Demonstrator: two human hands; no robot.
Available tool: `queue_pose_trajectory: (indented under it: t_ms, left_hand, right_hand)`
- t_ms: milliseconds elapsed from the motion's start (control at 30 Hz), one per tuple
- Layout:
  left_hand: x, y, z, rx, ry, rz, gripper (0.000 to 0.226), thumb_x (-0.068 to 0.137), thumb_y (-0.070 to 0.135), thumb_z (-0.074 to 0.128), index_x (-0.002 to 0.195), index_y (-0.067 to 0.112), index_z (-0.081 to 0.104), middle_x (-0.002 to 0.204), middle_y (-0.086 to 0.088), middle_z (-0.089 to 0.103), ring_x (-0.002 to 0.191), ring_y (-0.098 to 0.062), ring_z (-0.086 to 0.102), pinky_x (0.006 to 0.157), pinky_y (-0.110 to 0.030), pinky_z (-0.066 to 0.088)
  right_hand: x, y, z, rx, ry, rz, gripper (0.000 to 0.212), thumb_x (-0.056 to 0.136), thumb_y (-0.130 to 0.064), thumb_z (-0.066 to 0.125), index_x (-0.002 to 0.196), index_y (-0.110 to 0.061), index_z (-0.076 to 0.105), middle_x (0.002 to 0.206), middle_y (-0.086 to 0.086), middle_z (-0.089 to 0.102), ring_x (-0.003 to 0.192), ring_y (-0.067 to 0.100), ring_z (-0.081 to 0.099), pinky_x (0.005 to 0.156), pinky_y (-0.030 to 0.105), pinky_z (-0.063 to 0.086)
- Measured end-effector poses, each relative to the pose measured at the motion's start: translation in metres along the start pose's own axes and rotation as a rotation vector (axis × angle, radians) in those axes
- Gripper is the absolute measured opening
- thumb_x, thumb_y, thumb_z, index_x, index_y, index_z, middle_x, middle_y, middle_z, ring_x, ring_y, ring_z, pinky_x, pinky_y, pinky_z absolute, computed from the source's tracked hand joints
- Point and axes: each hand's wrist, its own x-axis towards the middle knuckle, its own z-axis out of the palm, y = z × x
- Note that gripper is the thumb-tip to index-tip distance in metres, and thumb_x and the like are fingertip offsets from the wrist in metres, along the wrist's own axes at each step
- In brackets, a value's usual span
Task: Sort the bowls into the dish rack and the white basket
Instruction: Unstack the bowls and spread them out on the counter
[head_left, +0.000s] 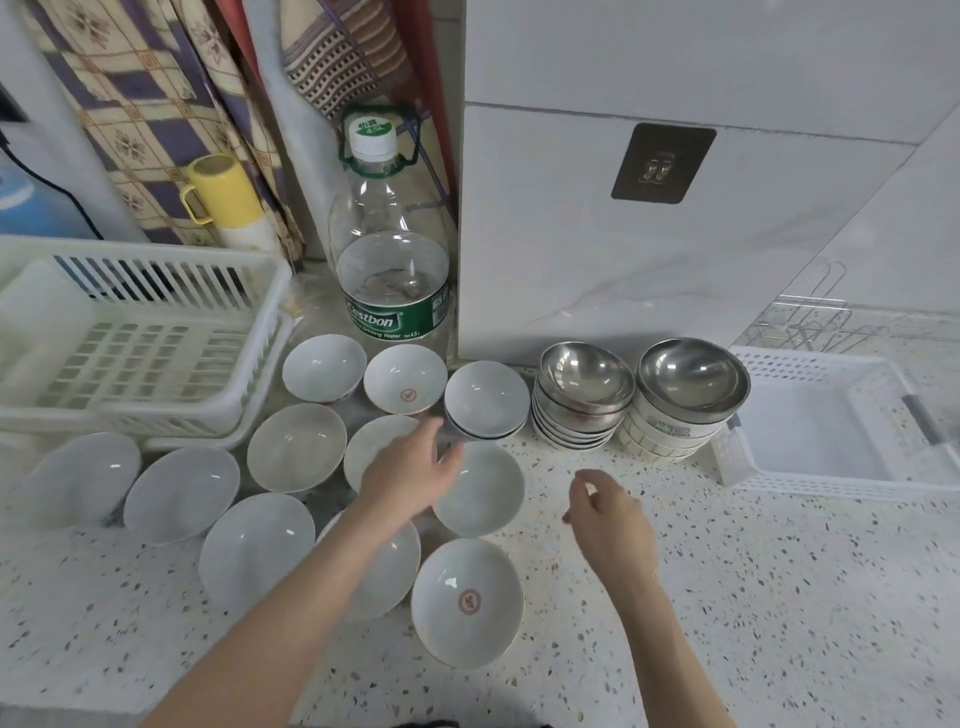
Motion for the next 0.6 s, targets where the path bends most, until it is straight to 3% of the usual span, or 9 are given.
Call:
queue_pose_trajectory:
  t_ms: [67, 200, 300, 433, 600]
  left_hand:
    - [0.032, 0.013, -0.004, 0.03, 0.03, 0.017, 0.047, 0.095, 0.05, 0.046, 0.13, 0.018, 0.045, 0.107, -0.007, 0.064, 0.111, -0.036, 0.059, 0.081, -0.041, 0.047]
    - [0.074, 0.023, -0.003, 0.106, 0.028, -0.026, 0.044, 0.095, 0.05, 0.045, 0.117, 0.012, 0.044, 0.111, -0.012, 0.064, 0.108, -0.037, 0.059, 0.073, -0.039, 0.042]
    - [0.086, 0.018, 0.001, 0.161, 0.024, -0.028, 0.036, 0.096, 0.044, 0.049, 0.111, 0.012, 0.044, 0.109, -0.013, 0.066, 0.101, -0.036, 0.062, 0.068, -0.037, 0.043]
    - [0.085, 0.012, 0.006, 0.092, -0.022, -0.018, 0.048, 0.093, 0.035, 0.053, 0.137, 0.022, 0.042, 0.111, -0.012, 0.068, 0.096, -0.038, 0.066, 0.079, -0.043, 0.056]
    - [0.093, 0.012, 0.008, 0.003, 0.0, -0.011, 0.035, 0.087, 0.021, 0.055, 0.122, 0.023, 0.056, 0.105, -0.008, 0.071, 0.099, -0.033, 0.063, 0.082, -0.044, 0.056]
  right_hand:
    - [0.012, -0.01, -0.01, 0.109, 0.133, 0.027, 0.029, 0.098, -0.03, 0.044, 0.117, -0.02, 0.063, 0.063, -0.003, 0.069, 0.045, 0.01, 0.053, 0.047, 0.025, 0.04]
    - [0.028, -0.027, -0.026, 0.25, 0.404, 0.068, 0.033, 0.097, -0.033, 0.045, 0.121, -0.018, 0.06, 0.059, -0.001, 0.066, 0.06, 0.015, 0.062, 0.056, 0.031, 0.047]
    - [0.039, -0.035, -0.031, 0.233, 0.402, 0.052, 0.04, 0.097, -0.034, 0.045, 0.132, -0.017, 0.052, 0.053, -0.003, 0.058, 0.053, 0.015, 0.056, 0.053, 0.03, 0.044]
    - [0.055, -0.042, -0.035, 0.067, 0.352, 0.009, 0.036, 0.098, -0.036, 0.045, 0.131, -0.027, 0.054, 0.052, -0.004, 0.054, 0.052, 0.015, 0.054, 0.049, 0.025, 0.036]
    - [0.064, -0.039, -0.042, -0.01, 0.224, -0.092, 0.031, 0.097, -0.039, 0.048, 0.123, -0.03, 0.064, 0.047, -0.011, 0.044, 0.048, 0.007, 0.047, 0.047, 0.023, 0.035]
